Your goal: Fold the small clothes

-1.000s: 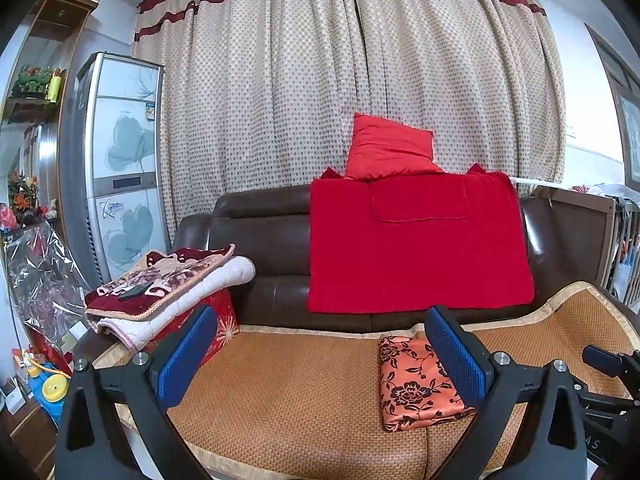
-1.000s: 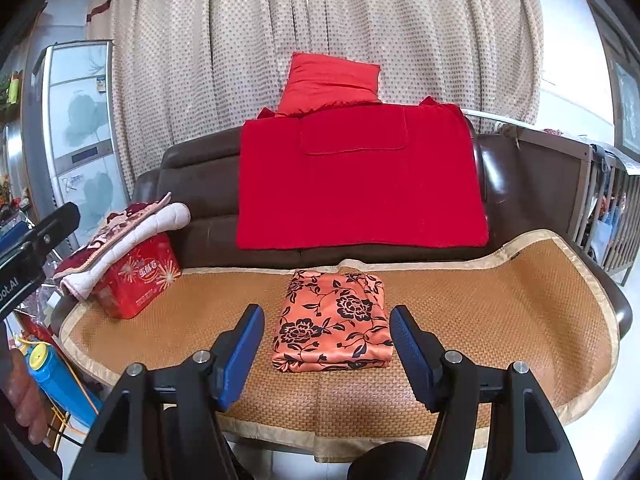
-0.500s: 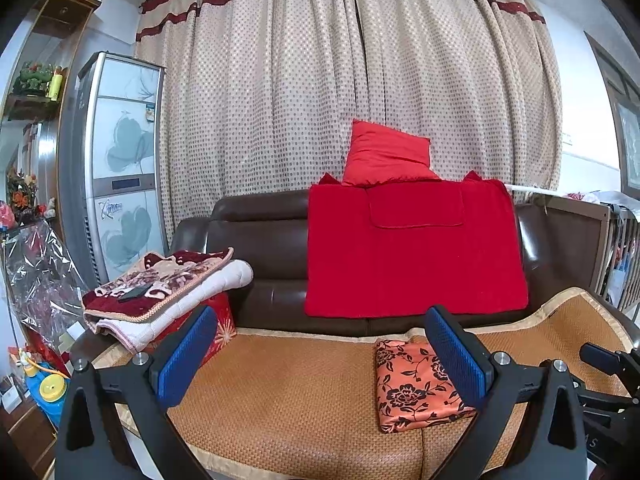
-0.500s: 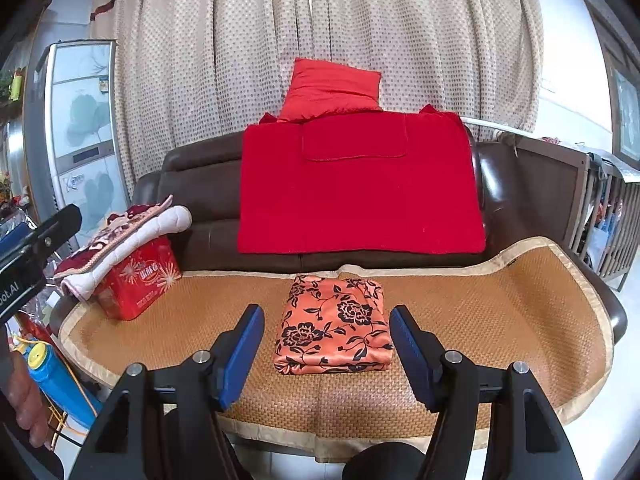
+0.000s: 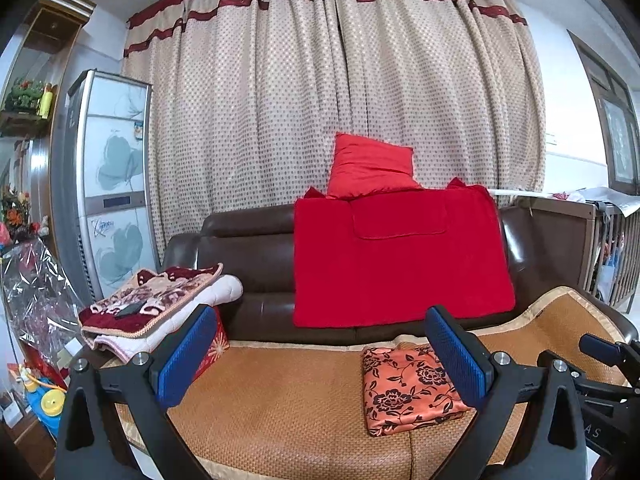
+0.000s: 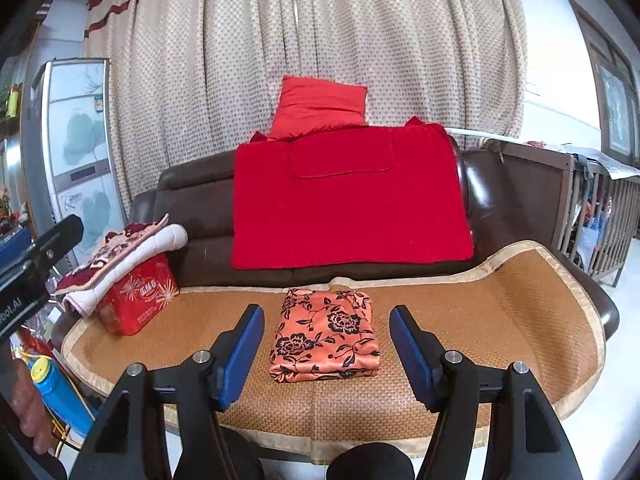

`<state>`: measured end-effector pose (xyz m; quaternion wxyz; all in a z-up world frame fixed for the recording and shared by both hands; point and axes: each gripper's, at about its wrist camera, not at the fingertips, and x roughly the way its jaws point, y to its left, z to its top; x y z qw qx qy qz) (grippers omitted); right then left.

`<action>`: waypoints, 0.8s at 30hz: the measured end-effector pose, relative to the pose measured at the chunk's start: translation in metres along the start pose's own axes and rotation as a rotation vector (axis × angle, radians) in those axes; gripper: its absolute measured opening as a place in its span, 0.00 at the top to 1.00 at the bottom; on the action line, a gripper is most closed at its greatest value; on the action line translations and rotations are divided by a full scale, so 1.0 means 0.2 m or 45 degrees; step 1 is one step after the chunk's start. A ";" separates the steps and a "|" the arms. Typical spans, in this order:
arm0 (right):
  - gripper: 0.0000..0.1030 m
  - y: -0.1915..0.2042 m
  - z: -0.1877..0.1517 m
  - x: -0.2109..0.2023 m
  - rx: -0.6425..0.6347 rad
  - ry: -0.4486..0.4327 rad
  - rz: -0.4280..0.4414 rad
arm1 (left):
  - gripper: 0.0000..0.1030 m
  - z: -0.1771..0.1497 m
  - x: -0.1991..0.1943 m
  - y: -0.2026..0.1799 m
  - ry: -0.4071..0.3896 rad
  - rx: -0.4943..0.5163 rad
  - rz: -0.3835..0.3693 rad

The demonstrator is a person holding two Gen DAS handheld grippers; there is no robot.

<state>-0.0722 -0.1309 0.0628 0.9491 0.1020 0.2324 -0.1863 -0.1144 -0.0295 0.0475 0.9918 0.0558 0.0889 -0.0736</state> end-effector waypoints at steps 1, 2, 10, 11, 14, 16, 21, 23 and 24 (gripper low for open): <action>0.33 0.00 0.00 -0.01 0.002 -0.005 -0.002 | 0.00 0.01 -0.01 -0.01 -0.005 0.001 -0.001; 0.33 -0.01 0.00 -0.02 0.004 -0.010 -0.002 | 0.00 0.01 -0.02 -0.02 -0.007 0.004 -0.004; 0.33 -0.05 0.03 -0.08 0.028 -0.045 0.017 | 0.00 0.07 -0.08 -0.06 -0.038 0.029 -0.004; 0.33 -0.06 0.03 -0.09 0.032 -0.050 0.023 | 0.00 0.08 -0.08 -0.06 -0.045 0.034 -0.004; 0.33 -0.07 0.05 -0.09 0.041 -0.059 0.033 | 0.00 0.11 -0.10 -0.07 -0.060 0.039 -0.004; 0.33 -0.07 0.06 -0.08 0.044 -0.061 0.039 | 0.00 0.12 -0.09 -0.07 -0.066 0.043 -0.006; 0.32 -0.08 0.08 -0.06 0.050 -0.062 0.057 | 0.00 0.16 -0.07 -0.10 -0.069 0.055 0.006; 0.31 -0.08 0.09 -0.05 0.050 -0.062 0.064 | 0.00 0.17 -0.06 -0.10 -0.066 0.062 0.013; 0.31 -0.08 0.10 -0.04 0.049 -0.061 0.066 | 0.00 0.17 -0.05 -0.10 -0.065 0.063 0.017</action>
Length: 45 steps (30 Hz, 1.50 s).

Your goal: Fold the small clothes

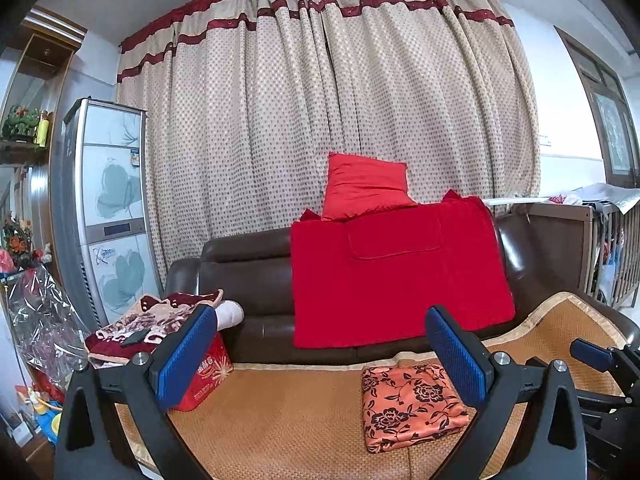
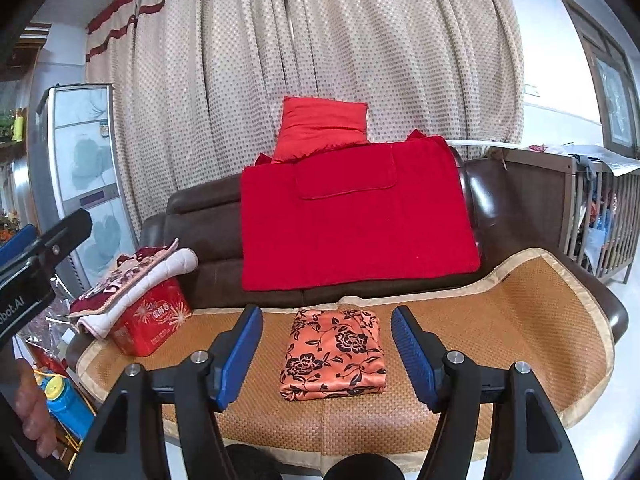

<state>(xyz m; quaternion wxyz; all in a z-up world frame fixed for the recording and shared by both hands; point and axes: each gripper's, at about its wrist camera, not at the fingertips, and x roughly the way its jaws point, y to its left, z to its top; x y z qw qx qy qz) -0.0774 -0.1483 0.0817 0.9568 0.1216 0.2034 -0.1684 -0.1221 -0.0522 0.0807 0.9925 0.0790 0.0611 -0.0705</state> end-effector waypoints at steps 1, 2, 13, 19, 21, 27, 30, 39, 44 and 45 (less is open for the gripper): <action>0.31 0.00 0.00 0.01 -0.001 0.003 0.003 | 0.00 0.00 0.01 0.00 0.003 0.003 0.005; 0.31 0.00 0.00 0.03 0.001 0.008 0.008 | 0.00 0.01 0.02 0.00 0.006 0.003 0.008; 0.31 -0.01 -0.01 0.18 0.005 0.078 0.039 | 0.00 -0.01 0.16 -0.03 0.061 0.005 0.029; 0.31 -0.02 0.02 0.29 0.023 0.107 0.019 | 0.00 -0.03 0.28 -0.04 0.103 0.008 0.031; 0.31 -0.03 0.02 0.34 0.032 0.124 0.016 | 0.00 -0.04 0.32 -0.04 0.115 0.003 0.034; 0.31 -0.01 -0.01 0.48 0.018 0.186 -0.009 | 0.00 -0.11 0.48 -0.02 0.187 -0.014 0.024; 0.31 0.00 -0.02 0.56 0.016 0.226 -0.016 | 0.00 -0.15 0.56 -0.01 0.219 -0.017 0.020; 0.31 0.07 -0.07 0.79 -0.016 0.313 -0.057 | 0.00 -0.27 0.78 0.05 0.294 -0.051 -0.002; 0.31 0.09 -0.10 0.92 -0.030 0.363 -0.080 | 0.00 -0.34 0.90 0.05 0.334 -0.046 -0.022; 0.31 0.09 -0.11 0.94 -0.030 0.373 -0.084 | 0.00 -0.35 0.92 0.05 0.344 -0.044 -0.022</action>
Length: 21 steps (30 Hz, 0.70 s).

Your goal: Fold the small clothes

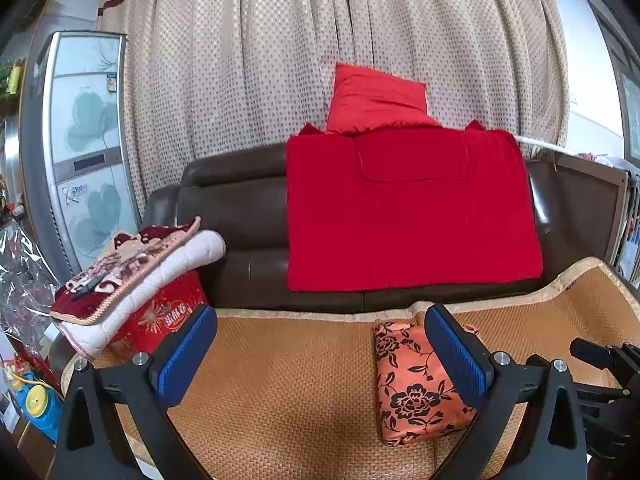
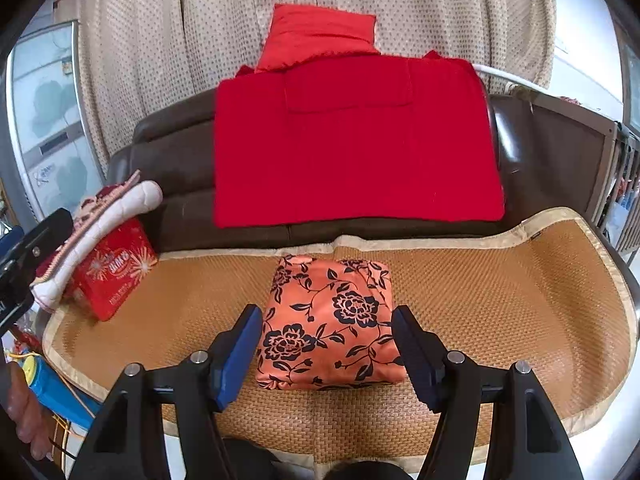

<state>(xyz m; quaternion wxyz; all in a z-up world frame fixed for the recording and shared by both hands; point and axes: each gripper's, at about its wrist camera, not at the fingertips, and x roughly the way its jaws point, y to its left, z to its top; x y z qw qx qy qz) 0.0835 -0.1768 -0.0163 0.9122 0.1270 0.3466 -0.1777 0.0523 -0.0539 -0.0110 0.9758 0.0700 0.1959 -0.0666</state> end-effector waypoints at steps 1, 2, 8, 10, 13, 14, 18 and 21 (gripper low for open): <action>0.31 0.00 0.00 0.04 0.003 0.015 -0.002 | 0.00 -0.01 0.03 0.00 0.014 0.003 -0.001; 0.31 0.00 0.00 0.06 0.007 0.025 -0.001 | 0.00 -0.02 0.06 -0.01 0.027 0.003 -0.002; 0.31 -0.01 0.01 0.21 0.023 0.076 -0.002 | 0.00 -0.07 0.21 -0.03 0.091 0.022 -0.009; 0.31 -0.02 0.00 0.25 0.022 0.090 -0.006 | 0.00 -0.09 0.24 -0.04 0.110 0.027 -0.015; 0.31 -0.03 -0.01 0.28 0.034 0.108 -0.009 | 0.00 -0.11 0.26 -0.04 0.135 0.026 -0.026; 0.31 -0.04 -0.01 0.28 0.038 0.111 -0.012 | 0.00 -0.11 0.26 -0.04 0.139 0.025 -0.027; 0.31 -0.04 -0.03 0.25 0.039 0.105 -0.020 | 0.00 -0.15 0.23 -0.03 0.154 0.017 -0.034; 0.31 -0.02 -0.05 0.20 0.019 0.098 -0.022 | 0.00 -0.18 0.19 -0.01 0.159 0.001 -0.041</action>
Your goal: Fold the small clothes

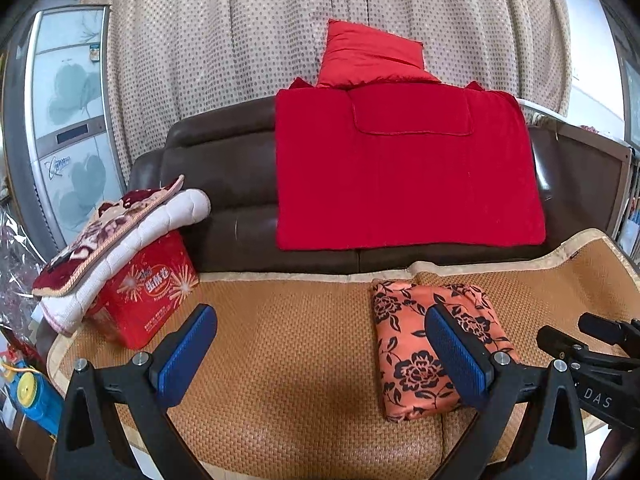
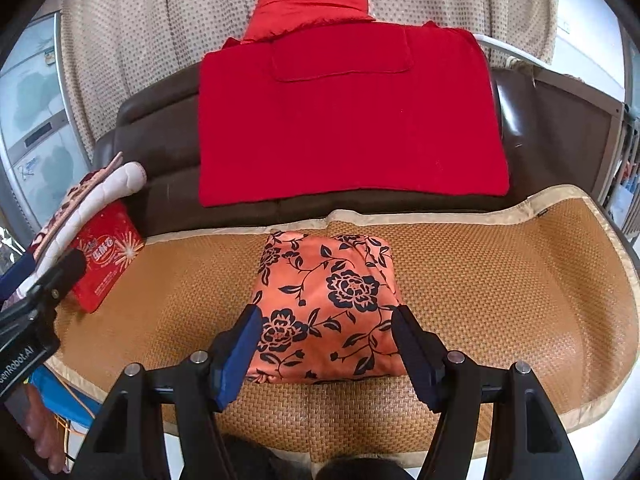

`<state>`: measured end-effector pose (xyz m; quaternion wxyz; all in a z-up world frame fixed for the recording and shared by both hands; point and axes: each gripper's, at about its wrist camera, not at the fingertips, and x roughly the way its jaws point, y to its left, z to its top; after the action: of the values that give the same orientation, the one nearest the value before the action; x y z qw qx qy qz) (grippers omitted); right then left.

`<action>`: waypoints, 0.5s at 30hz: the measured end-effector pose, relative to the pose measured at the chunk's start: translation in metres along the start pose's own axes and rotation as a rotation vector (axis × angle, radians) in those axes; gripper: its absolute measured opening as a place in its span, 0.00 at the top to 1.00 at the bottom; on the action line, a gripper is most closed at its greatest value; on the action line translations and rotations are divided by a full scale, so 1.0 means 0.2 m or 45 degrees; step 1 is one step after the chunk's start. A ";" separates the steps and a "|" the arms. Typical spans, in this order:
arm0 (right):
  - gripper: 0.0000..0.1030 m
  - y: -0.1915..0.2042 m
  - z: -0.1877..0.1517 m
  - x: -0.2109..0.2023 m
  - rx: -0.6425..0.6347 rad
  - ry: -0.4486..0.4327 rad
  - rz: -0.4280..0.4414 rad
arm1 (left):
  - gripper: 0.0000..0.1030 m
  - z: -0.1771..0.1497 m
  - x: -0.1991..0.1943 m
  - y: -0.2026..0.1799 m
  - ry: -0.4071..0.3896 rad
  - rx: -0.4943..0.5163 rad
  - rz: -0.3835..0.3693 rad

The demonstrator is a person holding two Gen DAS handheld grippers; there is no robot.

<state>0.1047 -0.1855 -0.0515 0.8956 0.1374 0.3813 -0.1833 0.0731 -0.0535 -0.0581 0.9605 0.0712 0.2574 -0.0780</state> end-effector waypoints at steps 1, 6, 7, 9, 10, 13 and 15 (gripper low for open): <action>0.31 0.01 -0.01 -0.02 -0.011 -0.002 -0.001 | 0.00 -0.01 -0.02 0.01 -0.003 -0.004 0.000; 0.31 0.06 -0.03 -0.10 -0.060 -0.022 -0.017 | 0.00 -0.02 -0.07 0.05 -0.022 -0.035 -0.003; 0.31 0.08 -0.03 -0.12 -0.072 -0.028 -0.024 | 0.00 -0.02 -0.08 0.06 -0.025 -0.045 -0.007; 0.31 0.09 -0.03 -0.13 -0.085 -0.038 -0.032 | 0.00 -0.02 -0.07 0.07 -0.027 -0.053 -0.008; 0.31 0.10 -0.02 -0.14 -0.089 -0.040 -0.032 | 0.00 -0.01 -0.07 0.08 -0.026 -0.058 -0.012; 0.31 0.12 -0.02 -0.13 -0.098 -0.033 -0.039 | 0.00 -0.02 -0.04 0.10 -0.014 -0.061 -0.009; 0.31 0.13 -0.01 -0.12 -0.097 -0.024 -0.039 | 0.00 -0.02 -0.04 0.10 -0.007 -0.057 -0.011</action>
<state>0.0990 -0.1561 -0.0337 0.9009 0.0956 0.3815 -0.1836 0.0686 -0.0316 -0.0561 0.9623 0.0484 0.2565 -0.0768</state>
